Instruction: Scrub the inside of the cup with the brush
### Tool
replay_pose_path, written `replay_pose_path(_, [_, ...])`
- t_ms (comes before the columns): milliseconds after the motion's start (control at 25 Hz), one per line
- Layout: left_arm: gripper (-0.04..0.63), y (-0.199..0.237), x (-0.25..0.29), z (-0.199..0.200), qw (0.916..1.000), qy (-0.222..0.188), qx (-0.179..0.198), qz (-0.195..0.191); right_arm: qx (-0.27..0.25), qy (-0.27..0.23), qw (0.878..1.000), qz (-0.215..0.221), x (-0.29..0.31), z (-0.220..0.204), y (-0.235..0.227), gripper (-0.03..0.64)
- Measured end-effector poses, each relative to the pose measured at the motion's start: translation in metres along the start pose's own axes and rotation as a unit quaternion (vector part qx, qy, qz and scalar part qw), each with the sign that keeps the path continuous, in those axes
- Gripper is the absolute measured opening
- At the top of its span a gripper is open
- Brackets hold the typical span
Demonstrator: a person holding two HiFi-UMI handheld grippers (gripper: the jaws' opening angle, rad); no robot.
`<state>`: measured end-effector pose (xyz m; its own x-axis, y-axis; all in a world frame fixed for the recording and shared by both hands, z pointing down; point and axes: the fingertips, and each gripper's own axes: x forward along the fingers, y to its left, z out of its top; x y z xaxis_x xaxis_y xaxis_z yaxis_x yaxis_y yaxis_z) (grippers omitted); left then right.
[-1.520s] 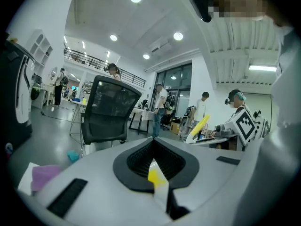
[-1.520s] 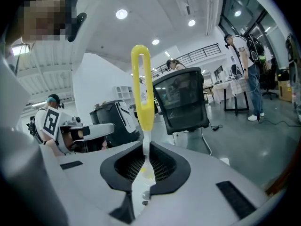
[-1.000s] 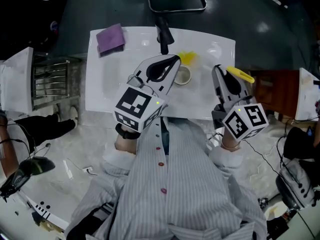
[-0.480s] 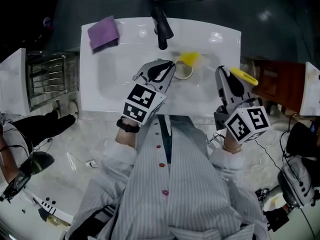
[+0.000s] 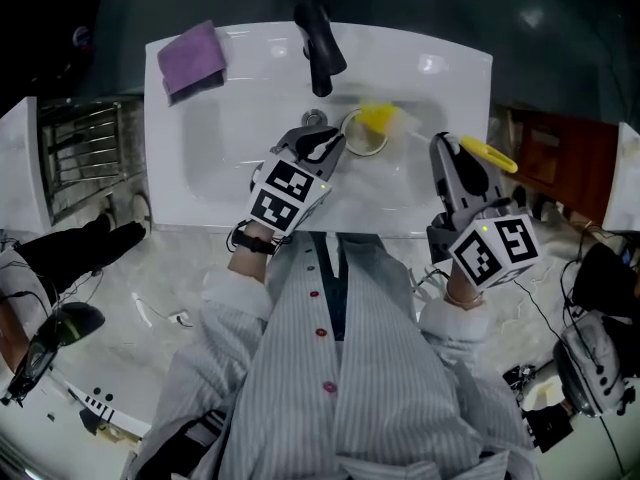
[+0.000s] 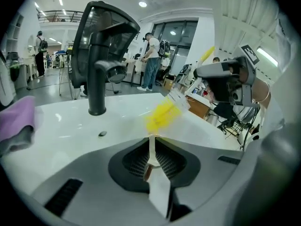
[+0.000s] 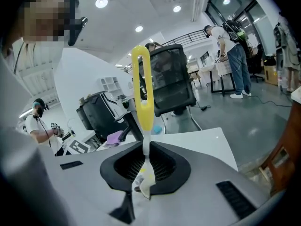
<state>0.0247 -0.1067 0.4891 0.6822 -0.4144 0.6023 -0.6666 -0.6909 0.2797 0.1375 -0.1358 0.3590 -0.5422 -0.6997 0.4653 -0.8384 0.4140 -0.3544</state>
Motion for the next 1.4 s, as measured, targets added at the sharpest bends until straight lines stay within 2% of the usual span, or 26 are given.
replay_pose_path(280, [0.096,0.000,0.021,-0.028,0.9985,0.043,0.005,-0.032,0.006,0.003,1.000,-0.005,0.005,-0.005,-0.006,0.055])
replay_pose_path(600, [0.161,-0.001,0.045,-0.070,0.9888,0.122,0.052,-0.069,0.012,0.007,1.000,-0.008,0.005,-0.009,-0.010,0.055])
replay_pose_path(800, [0.161,-0.003,0.057,-0.088,0.9818,0.155,0.076,-0.078,0.013,0.009,1.000,-0.008,0.007,-0.011,-0.009,0.055])
replay_pose_path(1120, [0.160,-0.007,0.069,-0.101,0.9761,0.176,0.086,-0.094,0.014,0.010,1.000,-0.009,0.005,-0.014,-0.007,0.055])
replay_pose_path(1280, [0.090,-0.004,0.071,-0.108,0.9725,0.186,0.110,-0.087,0.012,0.012,1.000,-0.009,0.006,-0.016,-0.006,0.055])
replay_pose_path(1400, [0.074,-0.004,0.071,-0.110,0.9696,0.192,0.126,-0.086,0.010,0.014,1.000,-0.009,0.005,-0.017,-0.005,0.055])
